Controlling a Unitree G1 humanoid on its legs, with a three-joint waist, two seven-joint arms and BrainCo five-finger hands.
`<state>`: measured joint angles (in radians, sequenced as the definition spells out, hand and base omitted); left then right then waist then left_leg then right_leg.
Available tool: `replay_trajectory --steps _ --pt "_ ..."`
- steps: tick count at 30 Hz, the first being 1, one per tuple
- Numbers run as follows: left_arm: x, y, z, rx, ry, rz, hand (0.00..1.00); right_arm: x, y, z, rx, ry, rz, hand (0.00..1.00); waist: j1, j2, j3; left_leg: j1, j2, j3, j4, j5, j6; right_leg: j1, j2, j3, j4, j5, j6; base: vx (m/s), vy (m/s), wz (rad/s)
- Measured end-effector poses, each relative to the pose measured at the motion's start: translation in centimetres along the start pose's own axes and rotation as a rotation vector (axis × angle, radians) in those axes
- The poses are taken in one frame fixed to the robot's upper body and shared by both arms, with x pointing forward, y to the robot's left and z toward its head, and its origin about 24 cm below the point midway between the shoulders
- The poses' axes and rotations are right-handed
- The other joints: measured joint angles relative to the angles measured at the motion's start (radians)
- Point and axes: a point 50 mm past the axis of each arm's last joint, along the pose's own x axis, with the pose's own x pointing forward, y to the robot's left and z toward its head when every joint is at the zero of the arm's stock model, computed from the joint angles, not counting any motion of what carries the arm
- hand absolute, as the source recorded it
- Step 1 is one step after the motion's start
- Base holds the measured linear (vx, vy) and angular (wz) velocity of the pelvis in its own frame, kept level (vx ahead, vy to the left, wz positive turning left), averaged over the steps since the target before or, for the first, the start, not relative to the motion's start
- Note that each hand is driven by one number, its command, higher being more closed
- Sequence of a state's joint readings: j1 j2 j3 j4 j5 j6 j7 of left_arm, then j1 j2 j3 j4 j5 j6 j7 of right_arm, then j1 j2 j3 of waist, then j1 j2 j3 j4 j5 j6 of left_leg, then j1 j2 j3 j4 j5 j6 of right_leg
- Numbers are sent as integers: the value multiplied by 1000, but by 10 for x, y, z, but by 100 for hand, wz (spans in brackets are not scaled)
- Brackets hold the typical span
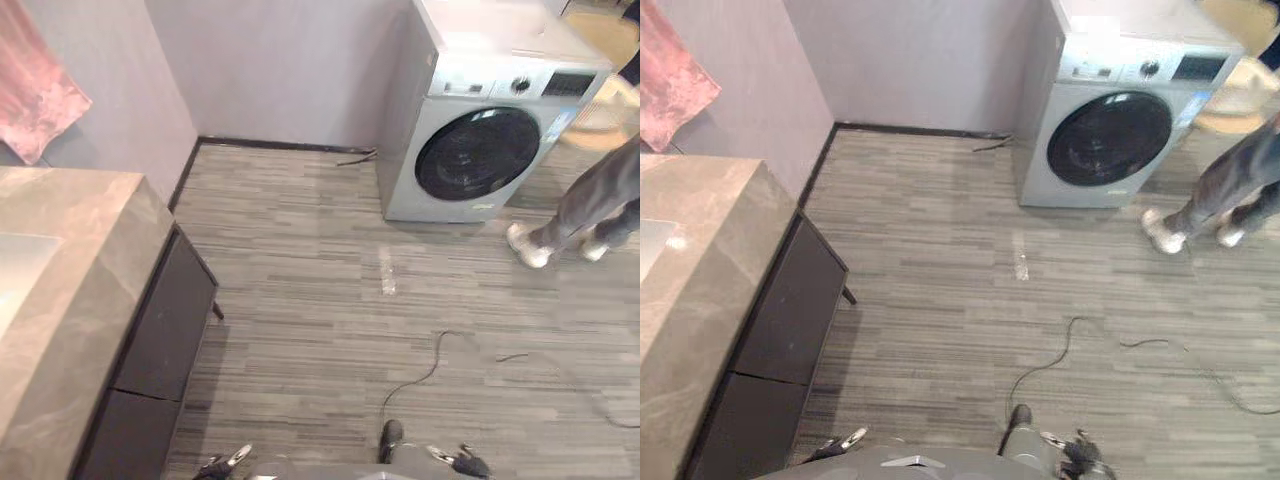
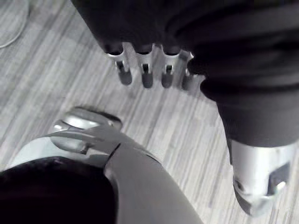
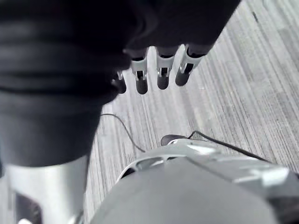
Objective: Organize washtable
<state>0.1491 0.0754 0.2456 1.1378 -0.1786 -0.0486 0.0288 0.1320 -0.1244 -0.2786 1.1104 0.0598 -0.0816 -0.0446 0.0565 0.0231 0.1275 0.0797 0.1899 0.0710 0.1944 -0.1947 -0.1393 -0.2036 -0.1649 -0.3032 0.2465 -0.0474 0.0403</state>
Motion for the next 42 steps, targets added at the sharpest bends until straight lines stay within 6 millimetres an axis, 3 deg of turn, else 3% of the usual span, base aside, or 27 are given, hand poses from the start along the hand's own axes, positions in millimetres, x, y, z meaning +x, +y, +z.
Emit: replay_trajectory --steps 2,4,6,8,9,11,13,15,16,17,18,20,23,26,28,29,30,31,33,35,37,38,40,42 --pt "0 -1 -4 -34 13 3 0 0 -3 0 -1 0 -10 0 -8 18 -3 -5 40 -32 10 33 -39 11 33 -31 19 -35 -36 19 -385 26" --pt "0 1 -4 -40 16 9 0 0 -1 -2 2 5 -16 0 -16 7 3 -13 63 -64 48 78 -36 48 57 -58 15 -58 -58 -10 -382 35" --pt "0 2 -3 -41 9 12 0 -1 0 -3 9 6 -22 0 -11 -3 6 -56 81 -77 157 121 -13 91 83 -71 -21 -69 -71 -54 -267 14" --pt "0 3 -2 -39 8 12 0 -1 1 -3 30 7 -23 0 -12 -5 6 -96 94 -73 264 154 33 126 106 -63 -58 -70 -71 -67 -159 -18" --pt "-1 3 -3 -38 11 12 0 -1 1 -4 37 8 -22 0 -8 -4 6 -121 90 -73 330 148 25 144 120 -42 -82 -72 -67 -73 -65 -55" --pt "-1 4 -5 -37 15 12 0 -1 1 -3 32 7 -19 0 -1 -6 6 -140 27 -99 374 58 3 151 136 16 -103 -66 -64 -43 -9 -86" --pt "-3 4 -14 -44 34 8 0 -1 2 -3 31 7 -16 0 9 -5 5 -141 -107 -158 281 -50 1 149 161 128 -141 -51 -49 20 54 -132" --pt "-5 5 -21 -61 52 5 0 -1 1 -2 28 5 -15 0 9 -1 3 -146 -159 -180 173 -62 22 142 196 236 -155 -30 -52 42 102 -162" --pt "-6 7 -24 -93 59 17 0 0 -3 2 21 -6 -22 0 13 2 1 -146 -171 -199 135 -62 23 139 216 285 -153 -20 -61 -30 166 -191" --pt "-8 6 -32 -104 79 17 0 0 -6 0 19 -5 -23 0 15 19 -10 -144 -168 -211 110 -43 51 137 241 326 -155 -8 -63 17 198 -167" --pt "-11 11 -39 -103 93 28 0 -2 -2 -7 26 12 0 0 3 28 -42 -127 -165 -180 97 -59 101 139 253 371 -156 5 -49 119 167 -129" --pt "-9 12 -33 -130 75 37 0 -5 3 -12 18 15 21 0 -15 4 -49 -78 -147 -85 90 -78 109 145 266 439 -148 6 -49 189 117 -113" --pt "-7 13 -24 -143 42 40 0 -8 9 -11 7 -17 38 0 -18 -10 -66 -46 -131 44 66 -83 114 101 294 534 -82 3 -55 170 77 -130" --pt "0 1 6 -152 -40 1 0 -8 11 -12 34 -22 42 0 -17 -30 -33 0 -127 152 58 -82 114 2 301 428 95 -22 -27 75 -13 -94" --pt "1 -3 10 -162 -51 -12 0 -9 10 -15 53 -14 39 0 -24 -28 -19 52 -119 216 35 -82 115 -38 293 338 204 -40 -5 40 -46 -92" --pt "1 -5 10 -165 -51 -16 0 -9 9 -16 80 -12 36 0 -25 -27 -18 92 -116 267 7 -82 115 -60 261 245 288 -80 -14 50 -44 -75" --pt "1 -5 10 -165 -51 -16 0 -9 9 -16 81 -12 36 0 -25 -27 -18 92 -116 269 5 -82 115 -61 259 238 292 -81 -15 57 -12 -82" --pt "1 -7 10 -186 -51 -23 0 -10 7 -17 112 -7 28 0 -27 -22 -18 125 -107 321 -31 -82 114 -84 161 82 364 -106 -38 36 20 -60" --pt "1 -12 13 -199 -59 -35 0 -9 4 -17 143 -5 13 0 -28 -10 -17 151 -86 370 -61 -77 105 -110 81 -24 353 -110 -45 55 48 -89" --pt "1 -12 12 -197 -56 -33 0 -9 2 -18 176 -2 -4 0 -38 -4 -14 167 -64 412 -92 -62 78 -133 45 -61 287 -104 -37 59 -24 -83" --pt "1 -6 9 -186 -46 -21 0 -11 3 -26 211 23 -18 0 -62 -20 -10 209 -57 424 -109 -53 62 -122 11 -55 171 -72 -26 184 -390 -75" --pt "1 -4 7 -183 -37 -17 0 -12 2 -28 225 30 -24 0 -61 -21 -8 225 -54 423 -108 -52 62 -118 14 -59 174 -26 -43 192 -566 -84" --pt "1 -10 4 -182 -19 -36 0 -12 -1 -33 238 49 -35 0 -78 0 -10 235 16 382 -22 -23 14 -105 88 -39 210 -105 -73 214 -593 -76" --pt "1 -16 3 -194 -16 -50 0 -14 -5 -37 259 58 -56 0 -85 18 -24 178 84 302 139 -16 13 -90 146 -35 214 -158 -88 310 -499 -46"
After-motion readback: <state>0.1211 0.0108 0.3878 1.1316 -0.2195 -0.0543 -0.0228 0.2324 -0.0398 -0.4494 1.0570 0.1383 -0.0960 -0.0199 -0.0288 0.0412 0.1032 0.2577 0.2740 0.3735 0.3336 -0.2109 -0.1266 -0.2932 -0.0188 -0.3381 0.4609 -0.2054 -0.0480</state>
